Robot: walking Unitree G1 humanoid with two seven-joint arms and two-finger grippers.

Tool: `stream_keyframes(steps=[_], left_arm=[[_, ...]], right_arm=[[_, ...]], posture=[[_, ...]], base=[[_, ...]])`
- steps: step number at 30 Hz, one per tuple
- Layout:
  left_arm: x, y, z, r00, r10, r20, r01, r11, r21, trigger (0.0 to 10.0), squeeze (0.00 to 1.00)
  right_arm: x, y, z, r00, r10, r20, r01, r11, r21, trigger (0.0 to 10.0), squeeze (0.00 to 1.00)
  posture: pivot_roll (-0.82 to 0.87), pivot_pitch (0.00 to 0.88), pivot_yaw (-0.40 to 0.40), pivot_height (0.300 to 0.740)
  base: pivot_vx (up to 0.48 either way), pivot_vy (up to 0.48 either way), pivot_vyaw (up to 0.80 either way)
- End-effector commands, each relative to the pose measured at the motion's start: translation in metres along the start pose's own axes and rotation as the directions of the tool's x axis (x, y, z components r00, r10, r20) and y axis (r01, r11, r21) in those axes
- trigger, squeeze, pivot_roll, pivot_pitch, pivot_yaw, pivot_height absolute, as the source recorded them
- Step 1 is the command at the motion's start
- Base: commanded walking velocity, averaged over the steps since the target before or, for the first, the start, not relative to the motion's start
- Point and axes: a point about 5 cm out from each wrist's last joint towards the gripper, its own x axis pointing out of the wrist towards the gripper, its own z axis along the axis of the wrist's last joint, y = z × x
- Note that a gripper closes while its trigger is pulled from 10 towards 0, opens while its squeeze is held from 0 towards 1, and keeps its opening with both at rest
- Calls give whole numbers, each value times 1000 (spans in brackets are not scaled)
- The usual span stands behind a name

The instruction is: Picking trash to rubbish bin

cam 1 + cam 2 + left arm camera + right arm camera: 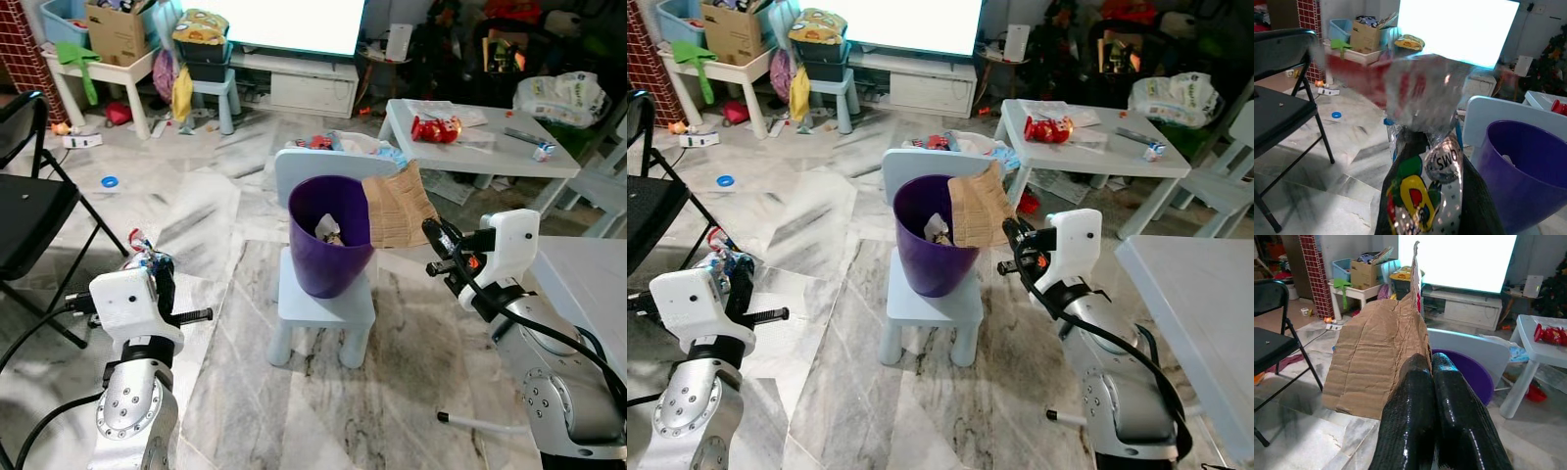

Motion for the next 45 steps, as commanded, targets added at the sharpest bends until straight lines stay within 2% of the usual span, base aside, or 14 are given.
stream_keyframes(steps=[1,15,40,45], left_arm=[[0,-4,-2,1000,-20,-4,20,1000,-8,0,0],[-1,-5,-4,999,-34,-11,34,999,-10,0,0],[-2,-8,-8,999,-42,-27,41,999,-22,0,0],[-2,-8,-10,999,-42,-34,41,999,-22,0,0]], right_arm=[[0,-2,3,1000,-1,2,1,1000,-13,0,0],[1,-1,2,1000,1,4,-1,1000,-12,0,0],[1,-3,2,1000,-6,-1,6,1000,-17,0,0],[1,-3,2,1000,-5,-2,5,1000,-17,0,0]], posture=[[121,59,-143,740],[119,61,-142,740],[113,65,-147,740],[113,65,-147,740]], base=[[0,0,0],[332,0,0],[475,0,0],[480,0,-553]])
